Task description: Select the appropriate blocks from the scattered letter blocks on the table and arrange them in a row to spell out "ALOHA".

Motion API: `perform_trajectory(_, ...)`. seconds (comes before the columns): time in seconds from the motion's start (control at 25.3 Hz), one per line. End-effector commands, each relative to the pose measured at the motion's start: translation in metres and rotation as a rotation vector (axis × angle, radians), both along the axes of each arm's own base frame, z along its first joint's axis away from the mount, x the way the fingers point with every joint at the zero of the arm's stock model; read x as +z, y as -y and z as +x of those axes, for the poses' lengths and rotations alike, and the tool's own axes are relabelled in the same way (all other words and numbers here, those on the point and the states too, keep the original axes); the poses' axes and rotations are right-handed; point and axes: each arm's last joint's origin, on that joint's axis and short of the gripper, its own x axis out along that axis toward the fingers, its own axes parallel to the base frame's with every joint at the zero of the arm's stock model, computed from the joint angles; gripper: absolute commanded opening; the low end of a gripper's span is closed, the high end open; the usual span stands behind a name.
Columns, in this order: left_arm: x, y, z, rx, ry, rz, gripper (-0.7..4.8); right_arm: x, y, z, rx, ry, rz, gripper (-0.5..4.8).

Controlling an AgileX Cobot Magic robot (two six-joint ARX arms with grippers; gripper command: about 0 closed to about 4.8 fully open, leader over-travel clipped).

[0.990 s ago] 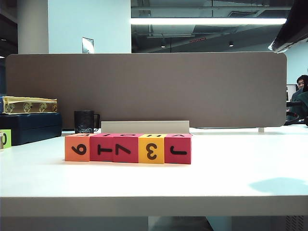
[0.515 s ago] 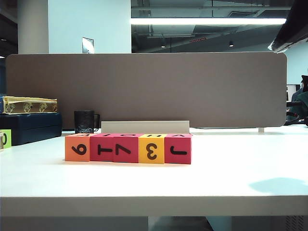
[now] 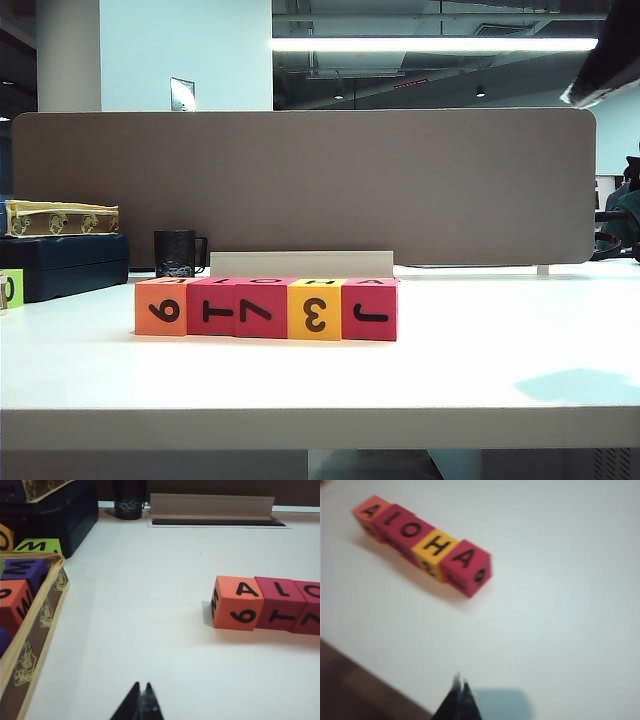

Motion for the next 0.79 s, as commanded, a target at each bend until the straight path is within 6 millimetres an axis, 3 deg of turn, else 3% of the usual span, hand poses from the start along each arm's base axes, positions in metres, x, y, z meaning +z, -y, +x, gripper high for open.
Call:
perform_trajectory(0.04,-0.001,0.0,0.0,0.002,-0.013,-0.002,-0.05,0.002,0.007,0.0,-0.099,0.142,-0.149,-0.03)
perform_trajectory(0.2,-0.001,0.0,0.0,0.002,-0.013,-0.002,-0.05,-0.002,0.024,-0.005,-0.258,0.29,-0.104,-0.03)
perform_trajectory(0.32,-0.001,0.0,0.0,0.002,-0.013,-0.002,-0.05,-0.018,0.041,-0.017,-0.369,0.427,-0.03,-0.03)
perform_trajectory(0.55,-0.001,0.0,0.0,0.002,-0.013,-0.002,-0.05,-0.064,0.057,-0.039,-0.382,0.496,0.034,-0.03)
perform_trajectory(0.59,-0.001,0.0,0.0,0.002,-0.013,-0.002,-0.05,-0.081,0.06,-0.044,-0.366,0.488,0.042,-0.03)
perform_trajectory(0.67,-0.001,0.0,0.0,0.003,-0.013,-0.002,-0.05,-0.103,0.062,-0.043,-0.357,0.466,0.076,-0.03)
perform_trajectory(0.79,-0.001,0.0,0.0,0.003,-0.013,-0.002,-0.05,-0.121,0.065,-0.039,-0.408,0.402,0.1,-0.01)
